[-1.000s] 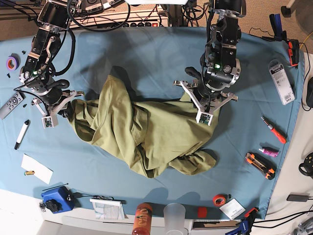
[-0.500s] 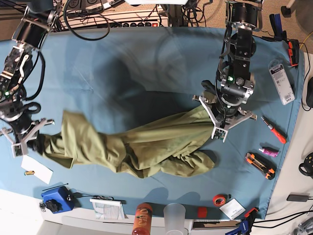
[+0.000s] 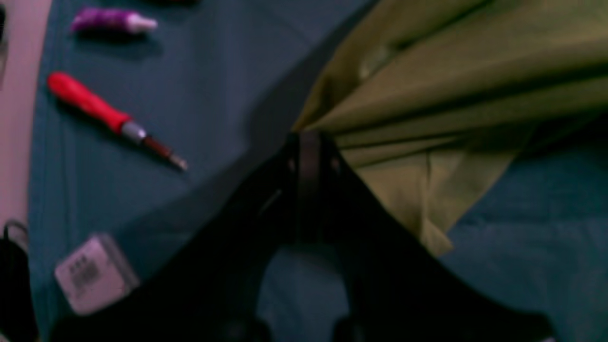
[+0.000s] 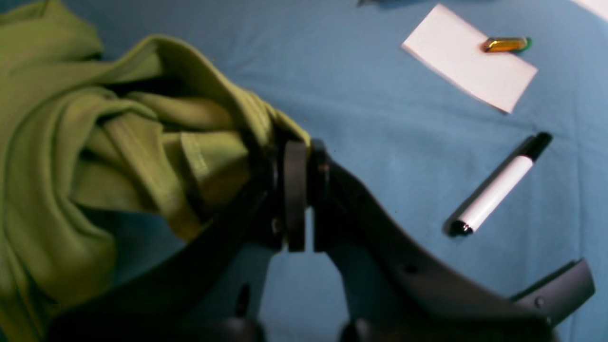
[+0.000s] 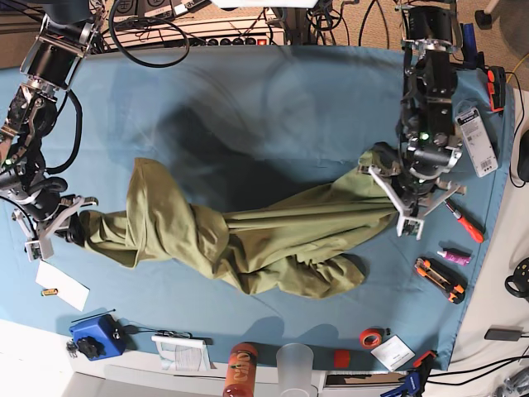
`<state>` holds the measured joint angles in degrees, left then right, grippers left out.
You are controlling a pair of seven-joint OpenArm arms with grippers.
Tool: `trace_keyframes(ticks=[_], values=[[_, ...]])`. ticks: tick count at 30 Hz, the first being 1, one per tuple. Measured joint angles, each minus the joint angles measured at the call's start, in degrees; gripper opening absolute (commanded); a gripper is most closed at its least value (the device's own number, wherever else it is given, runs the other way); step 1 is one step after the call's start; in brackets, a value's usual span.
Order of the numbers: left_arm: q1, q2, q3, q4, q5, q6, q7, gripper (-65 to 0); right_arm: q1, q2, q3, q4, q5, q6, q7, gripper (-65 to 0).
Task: Layout the t-shirt on the table in an organized manner, then fold the t-shirt properly
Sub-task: 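Release the shirt with the left gripper and lift it away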
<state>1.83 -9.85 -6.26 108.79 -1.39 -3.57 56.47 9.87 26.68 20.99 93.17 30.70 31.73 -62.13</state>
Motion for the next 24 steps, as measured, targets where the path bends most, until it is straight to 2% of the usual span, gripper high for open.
trace_keyframes(ticks=[3,5,8,10,11,14,15,17,21,23,24], values=[[3.8,0.1,-2.1,1.1,-2.0,-0.5,0.2,-65.0,0.0,-0.1,1.0,0.0,-2.0,0.0,-0.7,-65.0],[6.0,0.1,-3.3,1.9,-0.5,0.3,0.6,-65.0,0.0,0.0,2.7,0.0,-5.0,-0.2,-1.1,-65.0],[7.7,-0.5,-3.9,2.6,-0.2,0.7,0.5,-65.0,-0.1,0.7,4.5,0.0,-5.5,-0.7,-6.8,-65.0],[8.2,-0.1,-3.5,2.7,-2.5,0.4,0.5,-65.0,-0.1,0.5,4.3,0.0,-3.3,0.9,-10.7,-65.0],[8.3,0.0,-3.5,2.7,-3.9,0.1,0.5,-65.0,-0.3,0.3,4.3,0.0,-1.4,2.5,-11.7,-62.3],[8.3,-0.1,-3.6,2.7,-3.6,0.3,0.5,-65.0,-2.4,0.1,4.1,0.0,0.5,3.5,-12.0,-47.4],[8.3,-0.2,-3.6,2.7,-3.7,0.3,0.5,-65.0,-3.3,0.1,4.1,0.0,0.8,3.5,-12.0,-44.9],[8.3,-0.2,-3.6,2.7,-4.3,0.3,0.5,-65.0,-4.5,0.1,4.1,0.0,0.7,3.5,-12.0,-44.3],[8.3,-0.2,-3.6,2.7,-10.5,0.3,0.3,-46.0,-4.8,0.1,4.1,0.0,0.8,1.8,-11.2,-44.4],[8.3,0.2,-3.6,2.7,-13.3,-2.3,-1.2,-38.8,-5.0,0.2,4.1,0.0,0.8,1.2,-8.5,-44.4],[8.3,0.4,-3.6,2.7,-15.3,-4.1,-1.4,-37.7,-5.0,0.2,4.2,0.0,0.7,1.2,-7.2,-44.4]])
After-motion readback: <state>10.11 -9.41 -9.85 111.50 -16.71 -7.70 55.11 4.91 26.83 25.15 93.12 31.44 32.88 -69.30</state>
